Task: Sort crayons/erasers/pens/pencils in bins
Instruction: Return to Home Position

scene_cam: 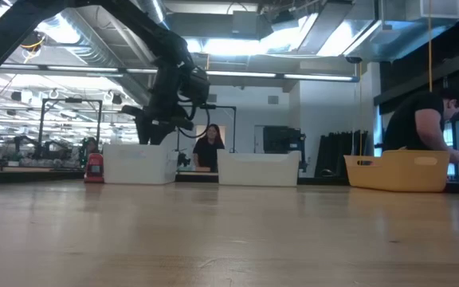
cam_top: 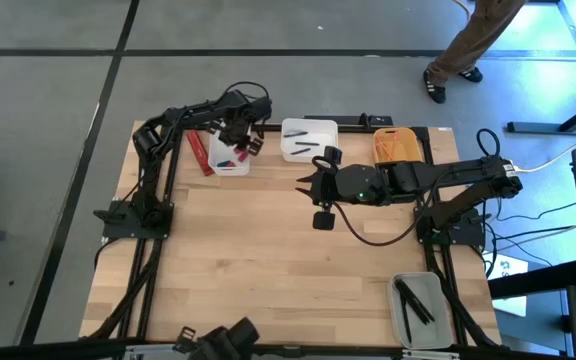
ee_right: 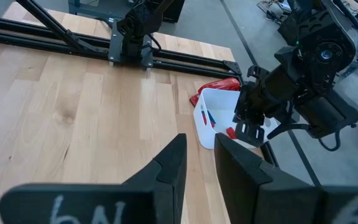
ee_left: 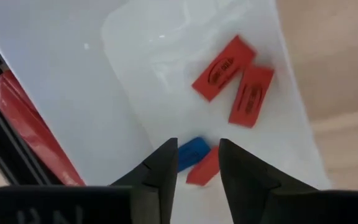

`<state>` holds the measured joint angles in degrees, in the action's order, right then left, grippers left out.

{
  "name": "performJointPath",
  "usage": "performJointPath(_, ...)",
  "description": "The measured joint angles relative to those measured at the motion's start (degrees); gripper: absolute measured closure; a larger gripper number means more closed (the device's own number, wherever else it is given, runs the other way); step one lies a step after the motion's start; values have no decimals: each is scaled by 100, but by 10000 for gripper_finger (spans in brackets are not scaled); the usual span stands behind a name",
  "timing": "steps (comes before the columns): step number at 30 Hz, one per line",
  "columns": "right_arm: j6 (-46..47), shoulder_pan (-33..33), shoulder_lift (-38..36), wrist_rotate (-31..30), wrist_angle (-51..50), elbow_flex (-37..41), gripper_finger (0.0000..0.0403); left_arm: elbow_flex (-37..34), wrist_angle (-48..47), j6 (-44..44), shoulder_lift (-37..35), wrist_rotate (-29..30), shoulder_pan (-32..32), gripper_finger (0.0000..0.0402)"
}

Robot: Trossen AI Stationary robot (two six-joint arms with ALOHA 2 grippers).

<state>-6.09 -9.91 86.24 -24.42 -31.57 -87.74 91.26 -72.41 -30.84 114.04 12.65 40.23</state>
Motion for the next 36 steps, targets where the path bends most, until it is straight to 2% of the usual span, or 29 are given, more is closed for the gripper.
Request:
performJointPath(4,75,0,0,-6,0,0,320,0,-342,138,-38,-77,-3,322)
performJointPath(7,260,-4,-34,-306,-141,-23,339,0,-617,435,-76,-223,-51,359)
performJointPath(9,454,-2,-89,-525,-460,-166,366,0,-880,576,-141,-234,-121,386)
performJointPath(11,694,-4,-191,-649,-977,-398,392,0,-1060,747,-278,-142,-258,396)
performJointPath(15,1314,-30,-375,-655,-1972,-928,395,-2,-1033,892,-776,-37,-713,399)
performJointPath(18,1510,-147,-517,-471,-2555,-1153,399,-2,-870,866,-1317,-14,-1210,400)
performJointPath(21,1557,-291,-738,38,-3064,-1200,398,-2,-653,644,-1893,4,-1743,401)
performJointPath(25,1802,-492,-1137,535,-3254,-1200,400,-2,-637,148,-2665,31,-2418,401)
performJointPath(31,1774,-800,-1813,620,-3247,-1091,401,-2,-462,-636,-3554,900,-3530,401)
performJointPath(36,2130,-951,-2707,416,-2856,-146,401,-41,-412,-1112,-4160,1783,-4456,401)
